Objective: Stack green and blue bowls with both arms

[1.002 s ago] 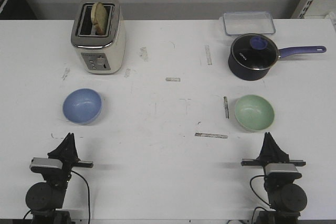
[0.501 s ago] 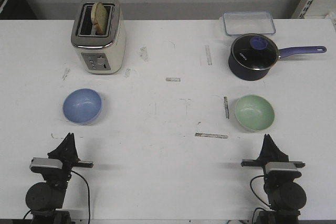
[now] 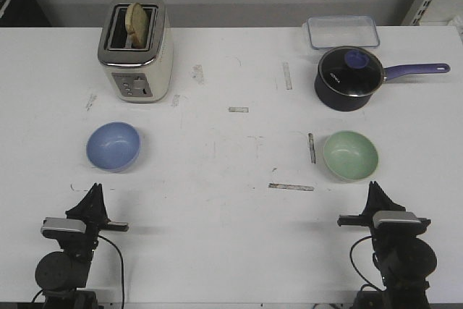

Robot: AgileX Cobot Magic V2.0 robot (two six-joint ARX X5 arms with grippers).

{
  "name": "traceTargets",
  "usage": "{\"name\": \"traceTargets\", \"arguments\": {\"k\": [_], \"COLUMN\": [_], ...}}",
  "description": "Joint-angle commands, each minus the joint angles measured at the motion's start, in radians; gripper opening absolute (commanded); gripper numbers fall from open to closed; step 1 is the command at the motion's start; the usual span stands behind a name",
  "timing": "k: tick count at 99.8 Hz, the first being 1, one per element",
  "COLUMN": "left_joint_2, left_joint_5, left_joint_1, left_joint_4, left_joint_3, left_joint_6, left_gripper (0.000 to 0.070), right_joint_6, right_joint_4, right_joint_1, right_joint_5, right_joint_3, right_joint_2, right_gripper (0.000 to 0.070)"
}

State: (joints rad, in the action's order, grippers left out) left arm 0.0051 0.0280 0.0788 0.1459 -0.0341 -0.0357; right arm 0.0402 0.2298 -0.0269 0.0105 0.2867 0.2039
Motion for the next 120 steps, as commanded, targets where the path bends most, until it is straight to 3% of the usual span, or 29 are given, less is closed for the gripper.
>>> {"name": "traceTargets", "arguments": {"k": [1, 45, 77, 85, 95, 100, 113, 120], "left_joint_2": [-0.002, -0.002, -0.002, -0.002, -0.002, -0.002, -0.002, -0.002], "left_joint_5": [0.002, 0.002, 0.002, 0.002, 0.002, 0.002, 0.002, 0.002], "left_joint_1": [-0.001, -0.001, -0.001, -0.001, -0.001, -0.001, -0.001, -0.001], "left_joint_4": [0.012, 0.012, 0.012, 0.012, 0.012, 0.012, 0.012, 0.012], "left_joint_3": [0.022, 0.022, 0.022, 0.022, 0.022, 0.022, 0.022, 0.022], "left_joint_6": [-0.005, -0.005, -0.005, -0.005, -0.005, -0.005, -0.005, -0.005], "left_gripper": [0.0001, 0.0001, 0.0001, 0.0001, 0.0001, 0.0001, 0.0001, 0.0001], "right_joint_6": [-0.019, -0.010, 0.135, 0.175, 0.208, 0.225, 0.229, 0.229], "right_joint_4": [0.027, 0.292, 0.423, 0.430, 0.428, 0.428, 0.428, 0.426], "right_joint_1": [0.000, 0.000, -0.002, -0.019, -0.081, -0.126, -0.240, -0.283], "right_joint_5": [0.000, -0.003, 0.056, 0.108, 0.233, 0.287, 0.397, 0.428], "right_joint_3": [0.045, 0.396, 0.629, 0.663, 0.695, 0.705, 0.724, 0.730], "right_joint_2": [0.056, 0.497, 0.745, 0.786, 0.832, 0.856, 0.935, 0.975], "right_gripper": [0.0007, 0.0006, 0.0007, 0.0007, 0.0015, 0.0060, 0.0313, 0.0361]}}
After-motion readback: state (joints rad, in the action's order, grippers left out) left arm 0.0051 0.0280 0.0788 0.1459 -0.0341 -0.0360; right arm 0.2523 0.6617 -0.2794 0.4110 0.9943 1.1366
